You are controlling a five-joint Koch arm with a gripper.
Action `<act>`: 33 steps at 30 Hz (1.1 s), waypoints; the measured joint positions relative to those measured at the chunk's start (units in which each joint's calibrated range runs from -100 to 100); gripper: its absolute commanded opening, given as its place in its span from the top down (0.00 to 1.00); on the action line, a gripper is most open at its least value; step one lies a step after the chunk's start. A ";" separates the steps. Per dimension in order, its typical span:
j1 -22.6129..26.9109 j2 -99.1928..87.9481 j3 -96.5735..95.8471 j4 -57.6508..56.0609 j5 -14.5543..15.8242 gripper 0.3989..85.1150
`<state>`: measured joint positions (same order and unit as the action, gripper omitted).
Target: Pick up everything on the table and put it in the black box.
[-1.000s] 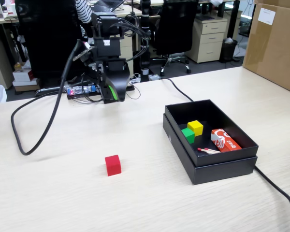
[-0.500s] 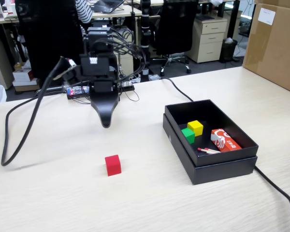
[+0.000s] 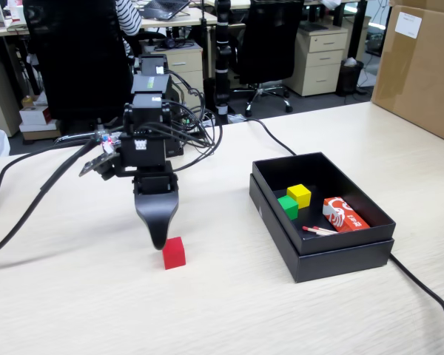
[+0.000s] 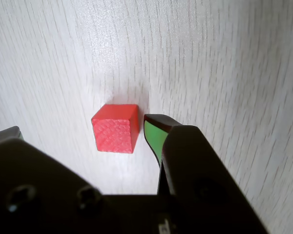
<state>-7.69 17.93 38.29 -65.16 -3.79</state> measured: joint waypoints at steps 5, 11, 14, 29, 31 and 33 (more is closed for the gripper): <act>0.49 2.07 0.37 0.00 0.00 0.43; 1.17 4.92 0.37 0.00 0.00 0.43; 1.32 6.99 1.37 0.00 0.00 0.43; 1.51 12.04 3.93 0.08 0.00 0.93; 1.51 12.17 4.93 0.08 0.00 0.99; 1.51 12.17 5.11 0.08 0.00 0.99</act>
<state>-6.18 30.10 43.40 -65.08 -3.79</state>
